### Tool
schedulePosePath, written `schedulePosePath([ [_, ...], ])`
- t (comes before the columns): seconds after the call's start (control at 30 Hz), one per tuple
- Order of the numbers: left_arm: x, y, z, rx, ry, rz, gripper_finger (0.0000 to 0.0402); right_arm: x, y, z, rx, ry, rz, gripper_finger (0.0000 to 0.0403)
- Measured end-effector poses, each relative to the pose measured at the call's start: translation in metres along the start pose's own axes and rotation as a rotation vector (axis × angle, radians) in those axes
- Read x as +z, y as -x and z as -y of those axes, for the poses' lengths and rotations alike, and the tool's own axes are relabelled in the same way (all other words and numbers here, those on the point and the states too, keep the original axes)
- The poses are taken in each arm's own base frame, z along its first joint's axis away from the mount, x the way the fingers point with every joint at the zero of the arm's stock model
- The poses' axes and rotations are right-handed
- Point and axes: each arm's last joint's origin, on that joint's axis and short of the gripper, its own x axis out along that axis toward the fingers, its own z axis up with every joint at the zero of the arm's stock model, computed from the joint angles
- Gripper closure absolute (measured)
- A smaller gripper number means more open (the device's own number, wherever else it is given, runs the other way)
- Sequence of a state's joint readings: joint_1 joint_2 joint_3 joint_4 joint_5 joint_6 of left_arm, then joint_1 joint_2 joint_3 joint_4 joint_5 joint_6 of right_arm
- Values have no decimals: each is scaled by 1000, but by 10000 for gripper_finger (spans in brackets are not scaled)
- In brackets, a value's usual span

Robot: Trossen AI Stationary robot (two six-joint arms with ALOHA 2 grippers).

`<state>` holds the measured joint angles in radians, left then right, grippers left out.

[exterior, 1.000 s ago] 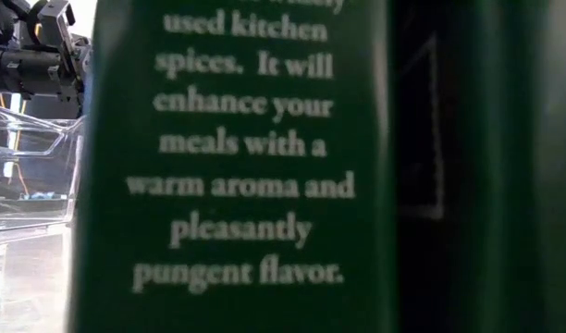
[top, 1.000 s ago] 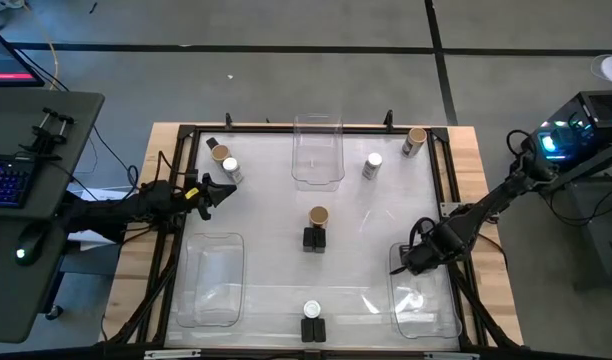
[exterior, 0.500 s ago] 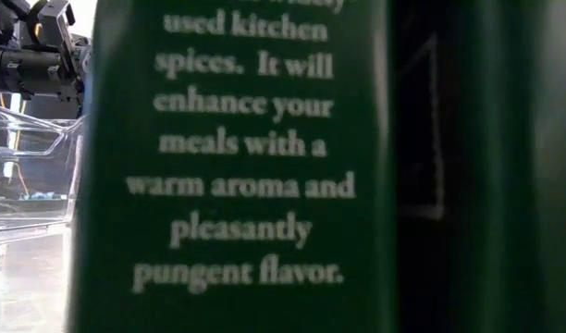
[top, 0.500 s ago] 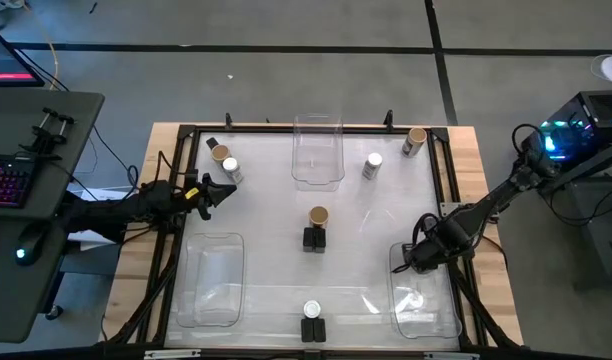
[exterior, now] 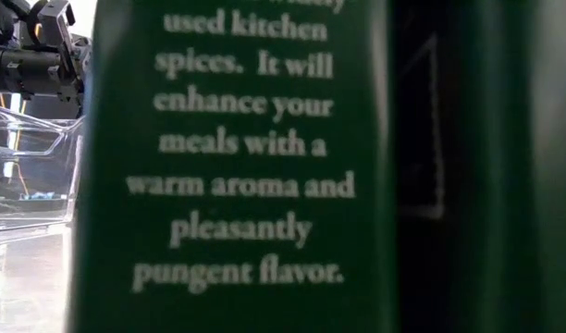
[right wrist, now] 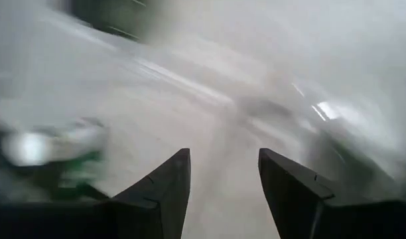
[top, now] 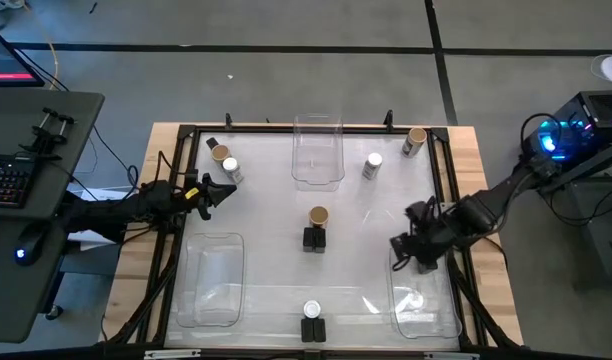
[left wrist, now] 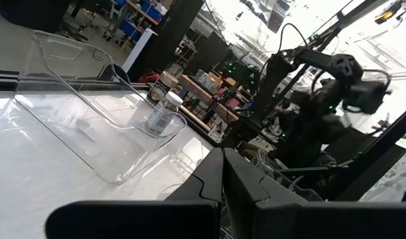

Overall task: Sort spices by type
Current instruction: Put the black spice can into the right transparent bin

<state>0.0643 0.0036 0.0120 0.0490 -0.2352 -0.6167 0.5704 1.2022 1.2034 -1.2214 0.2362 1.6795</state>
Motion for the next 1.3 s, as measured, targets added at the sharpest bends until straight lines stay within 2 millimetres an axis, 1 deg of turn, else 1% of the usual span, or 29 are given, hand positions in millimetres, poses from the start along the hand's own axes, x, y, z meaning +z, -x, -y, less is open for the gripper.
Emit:
schedulePosePath([
  [0.1,0,0,0,0,0,0,402,11,-3,-16,143,173,94,229],
  [0.2,0,0,0,0,0,0,401,22,-9,-27,168,404,208,229],
  [0.3,0,0,0,0,0,0,402,37,-13,-36,182,532,289,229],
  [0.4,0,0,0,0,0,0,402,51,-22,-47,217,642,321,229],
  [0.5,0,0,0,-1,0,0,401,66,-30,-63,318,709,335,229],
  [0.57,0,0,0,0,0,1,402,73,-36,-74,416,698,333,229],
  [0.67,0,0,0,-1,0,0,402,80,-44,-89,555,614,309,229],
  [0.8,0,0,0,-2,5,2,401,77,-55,-103,631,468,288,229],
  [0.93,2,0,1,-14,110,18,402,73,-74,-112,597,327,299,229],
  [1.03,4,0,2,-27,231,35,402,70,-93,-115,561,234,251,230],
  [1.13,9,1,6,-78,364,85,402,69,-111,-120,503,193,208,237],
  [1.23,20,2,16,-206,372,94,402,72,-124,-128,394,181,175,255],
  [1.3,28,3,23,-231,356,89,401,75,-132,-133,306,185,143,274],
])
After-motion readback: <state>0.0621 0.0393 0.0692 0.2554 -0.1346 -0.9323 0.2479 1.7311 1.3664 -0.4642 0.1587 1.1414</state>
